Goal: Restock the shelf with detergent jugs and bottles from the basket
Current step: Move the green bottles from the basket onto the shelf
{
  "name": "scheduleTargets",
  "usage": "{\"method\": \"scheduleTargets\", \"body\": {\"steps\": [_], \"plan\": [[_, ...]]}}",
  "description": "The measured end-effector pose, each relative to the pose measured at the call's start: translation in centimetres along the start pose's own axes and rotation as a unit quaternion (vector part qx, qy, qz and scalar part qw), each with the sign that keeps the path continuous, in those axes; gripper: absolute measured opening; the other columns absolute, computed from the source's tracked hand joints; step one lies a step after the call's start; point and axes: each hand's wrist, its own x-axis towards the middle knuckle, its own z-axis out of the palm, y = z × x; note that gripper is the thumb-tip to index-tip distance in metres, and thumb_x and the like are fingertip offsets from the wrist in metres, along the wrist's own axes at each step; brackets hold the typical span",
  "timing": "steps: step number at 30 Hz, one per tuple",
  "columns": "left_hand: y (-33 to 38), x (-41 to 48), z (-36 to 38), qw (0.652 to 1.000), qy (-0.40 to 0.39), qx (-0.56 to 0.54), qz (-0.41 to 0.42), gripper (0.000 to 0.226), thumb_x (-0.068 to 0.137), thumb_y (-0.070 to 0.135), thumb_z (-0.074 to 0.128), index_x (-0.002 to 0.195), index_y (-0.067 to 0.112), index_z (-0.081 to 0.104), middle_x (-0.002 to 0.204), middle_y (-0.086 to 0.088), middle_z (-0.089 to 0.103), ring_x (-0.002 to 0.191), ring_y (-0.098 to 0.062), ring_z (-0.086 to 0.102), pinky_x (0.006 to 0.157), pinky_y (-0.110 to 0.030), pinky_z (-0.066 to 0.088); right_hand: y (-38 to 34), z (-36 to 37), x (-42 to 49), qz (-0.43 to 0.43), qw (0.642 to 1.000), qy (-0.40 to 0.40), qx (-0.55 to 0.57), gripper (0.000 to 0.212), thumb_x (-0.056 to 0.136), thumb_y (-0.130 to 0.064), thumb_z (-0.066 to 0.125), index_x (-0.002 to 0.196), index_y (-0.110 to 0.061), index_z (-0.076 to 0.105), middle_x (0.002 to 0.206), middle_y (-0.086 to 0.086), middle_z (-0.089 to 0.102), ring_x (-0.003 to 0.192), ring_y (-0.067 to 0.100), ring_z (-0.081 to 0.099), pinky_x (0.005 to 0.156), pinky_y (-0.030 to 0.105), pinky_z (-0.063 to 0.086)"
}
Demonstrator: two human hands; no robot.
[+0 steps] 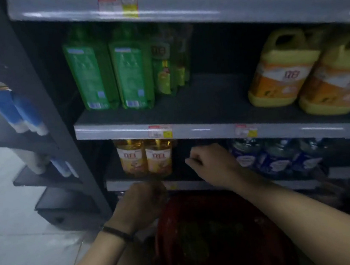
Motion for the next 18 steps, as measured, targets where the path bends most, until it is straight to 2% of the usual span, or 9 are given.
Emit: {"method": "scheduleTargets", "body": {"steps": [2,5,8,11,12,13,15,17,18], "plan": [[0.0,-0.9,2.7,0.998,-0.044,0.045,-0.001,0.015,0.102,0.035,0.053,0.103,0.030,0.068,0.100,0.004,0.074,0.092,-0.022,0.072,0.076,-0.044,0.060,2.1,3.0,-2.6,0.030,0.999,-0.045,0.006,0.033,0.102,-0.048,0.060,0.076,-0.030,0.055,0.075,-0.007,0.066,0.068,0.012,0.064,0.066,0.043,0.058],[-0.2,-1.7,6.2,0.993,-0.101,0.062,-0.005,0.018,0.095,0.040,0.045,0.106,0.030,0.056,0.099,-0.006,0.076,0.093,-0.034,0.074,0.076,-0.052,0.061,4.6,7.8,-5.6,0.086,0.987,-0.127,0.039,0.021,0.099,-0.047,0.066,0.088,-0.030,0.065,0.090,-0.007,0.071,0.082,0.012,0.068,0.077,0.041,0.061],[0.4,-2.6,8.6,0.985,-0.154,0.060,-0.038,0.027,0.102,0.040,0.051,0.117,0.024,0.067,0.114,-0.006,0.075,0.103,-0.029,0.074,0.087,-0.045,0.061,6.2,12.5,-7.7,0.125,0.971,-0.197,0.059,0.015,0.098,-0.045,0.068,0.097,-0.030,0.066,0.096,-0.007,0.068,0.087,0.012,0.065,0.083,0.038,0.060],[0.0,-3.7,11.7,0.977,-0.205,0.034,-0.049,0.027,0.104,0.031,0.058,0.128,0.019,0.063,0.124,-0.001,0.069,0.110,-0.021,0.070,0.086,-0.024,0.054,7.7,17.4,-9.3,0.165,0.954,-0.241,0.063,0.017,0.098,-0.042,0.070,0.103,-0.027,0.064,0.100,-0.004,0.065,0.089,0.014,0.063,0.084,0.039,0.059],[-0.1,-3.9,12.5,0.971,-0.230,0.041,-0.051,0.029,0.104,0.030,0.059,0.132,0.020,0.061,0.127,0.000,0.067,0.115,-0.022,0.068,0.088,-0.024,0.053,8.2,18.9,-9.6,0.178,0.949,-0.250,0.072,0.018,0.099,-0.041,0.070,0.104,-0.026,0.063,0.102,-0.001,0.064,0.090,0.015,0.062,0.084,0.040,0.059],[-0.6,-4.1,13.5,0.965,-0.253,0.036,-0.056,0.034,0.104,0.032,0.057,0.135,0.020,0.059,0.129,-0.002,0.067,0.118,-0.025,0.068,0.093,-0.031,0.056,8.7,20.5,-10.0,0.194,0.942,-0.262,0.079,0.019,0.099,-0.040,0.069,0.106,-0.024,0.062,0.105,0.001,0.064,0.091,0.017,0.062,0.086,0.041,0.059],[-1.3,-3.4,14.6,0.954,-0.289,0.040,-0.066,0.048,0.101,0.047,0.046,0.139,0.021,0.058,0.131,-0.006,0.068,0.119,-0.029,0.068,0.098,-0.044,0.058,9.5,23.1,-10.4,0.216,0.930,-0.286,0.086,0.026,0.101,-0.037,0.067,0.121,-0.022,0.059,0.118,0.005,0.063,0.101,0.021,0.063,0.092,0.041,0.057],[-2.7,-2.6,15.8,0.943,-0.324,0.037,-0.072,0.060,0.095,0.055,0.040,0.139,0.020,0.059,0.132,-0.005,0.068,0.116,-0.026,0.069,0.099,-0.045,0.059,9.9,25.1,-10.4,0.225,0.925,-0.296,0.077,0.049,0.104,-0.035,0.065,0.147,-0.020,0.049,0.143,0.010,0.056,0.125,0.028,0.059,0.103,0.041,0.052],[-3.0,-2.3,16.1,0.937,-0.337,0.032,-0.083,0.061,0.094,0.057,0.041,0.139,0.019,0.059,0.131,-0.004,0.068,0.116,-0.024,0.068,0.100,-0.044,0.058,10.2,26.2,-10.3,0.222,0.926,-0.296,0.071,0.061,0.105,-0.035,0.064,0.158,-0.019,0.039,0.157,0.012,0.047,0.139,0.031,0.051,0.110,0.042,0.047]]}}
